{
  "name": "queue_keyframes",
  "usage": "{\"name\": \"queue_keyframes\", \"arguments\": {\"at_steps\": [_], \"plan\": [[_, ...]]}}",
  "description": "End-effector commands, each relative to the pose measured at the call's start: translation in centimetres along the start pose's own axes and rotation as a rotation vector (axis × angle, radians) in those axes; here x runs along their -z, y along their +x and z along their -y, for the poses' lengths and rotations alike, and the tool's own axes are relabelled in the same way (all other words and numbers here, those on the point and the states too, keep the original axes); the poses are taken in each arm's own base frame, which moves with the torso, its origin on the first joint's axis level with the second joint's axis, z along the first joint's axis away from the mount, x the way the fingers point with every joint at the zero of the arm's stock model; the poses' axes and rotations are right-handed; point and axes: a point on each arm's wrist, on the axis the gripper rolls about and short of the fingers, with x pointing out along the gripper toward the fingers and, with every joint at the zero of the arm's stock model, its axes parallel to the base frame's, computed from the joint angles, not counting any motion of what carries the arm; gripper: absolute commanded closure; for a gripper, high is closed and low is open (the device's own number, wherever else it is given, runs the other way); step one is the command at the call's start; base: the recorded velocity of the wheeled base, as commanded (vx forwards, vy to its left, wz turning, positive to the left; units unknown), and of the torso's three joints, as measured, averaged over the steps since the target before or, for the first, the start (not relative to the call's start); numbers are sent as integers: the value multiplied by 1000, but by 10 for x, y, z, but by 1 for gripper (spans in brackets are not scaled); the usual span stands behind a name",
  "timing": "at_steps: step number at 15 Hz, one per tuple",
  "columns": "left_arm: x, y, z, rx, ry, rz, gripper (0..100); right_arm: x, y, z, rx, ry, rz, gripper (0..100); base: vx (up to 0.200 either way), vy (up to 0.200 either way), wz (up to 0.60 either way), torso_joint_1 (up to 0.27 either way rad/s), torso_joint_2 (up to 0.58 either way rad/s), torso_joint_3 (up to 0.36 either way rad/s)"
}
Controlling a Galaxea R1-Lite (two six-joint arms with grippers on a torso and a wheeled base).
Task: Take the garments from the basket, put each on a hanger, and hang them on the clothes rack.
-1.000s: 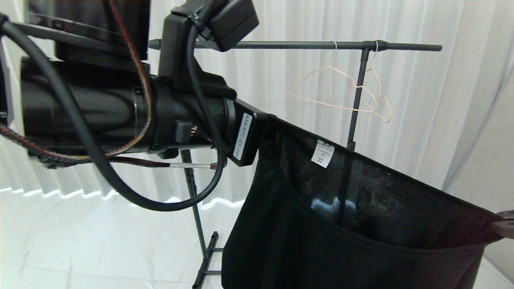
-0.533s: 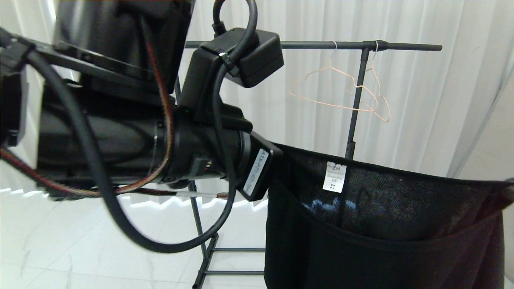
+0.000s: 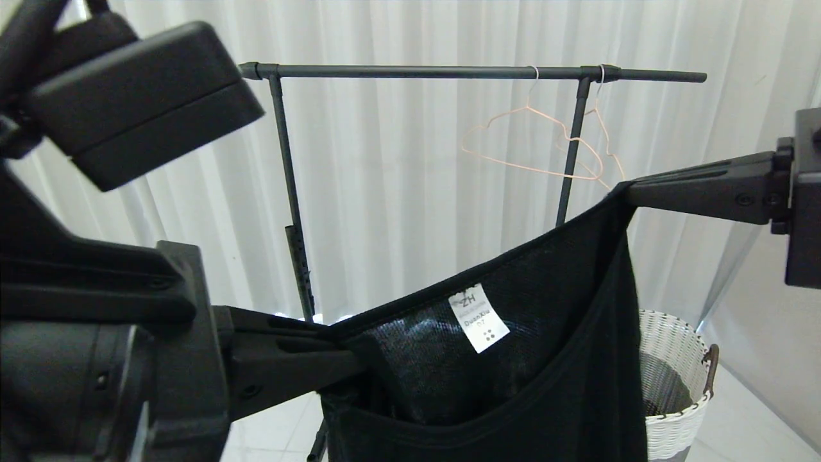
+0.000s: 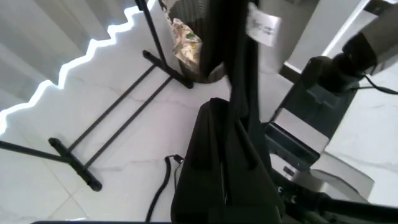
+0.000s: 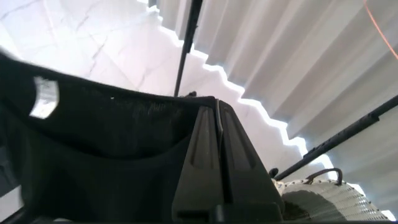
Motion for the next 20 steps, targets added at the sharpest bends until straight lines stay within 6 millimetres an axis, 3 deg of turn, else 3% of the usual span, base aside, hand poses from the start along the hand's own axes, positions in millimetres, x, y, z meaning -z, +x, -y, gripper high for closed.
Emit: {"name": "queue_keyframes", "arguments": {"at_steps": [1,4,8,11,14,15,20], "plan": [[4,-14,3,18,11,29,100,0,21,-2,-1,-8,-41,100,0,0,0,0,0,0],[7,-11,1,-35,50,18,100,2,15,-1,7,-9,-43,100,0,0,0,0,0,0],[-12,11,-21,-167,123,102,100,13,-24,2,2,-18,-113,100,0,0,0,0,0,0],[-13,31,-39,-243,199,113,100,13,-26,0,-8,-22,-109,100,0,0,0,0,0,0],[-13,31,-39,-245,196,128,100,13,-19,-1,-6,-38,-125,100,0,0,0,0,0,0],[-11,30,-38,-244,196,126,100,14,-18,-1,-7,-45,-129,0,0,0,0,0,0,0],[-6,34,-45,-270,179,99,100,16,-24,2,8,-30,-121,0,0,0,0,0,0,0]]}}
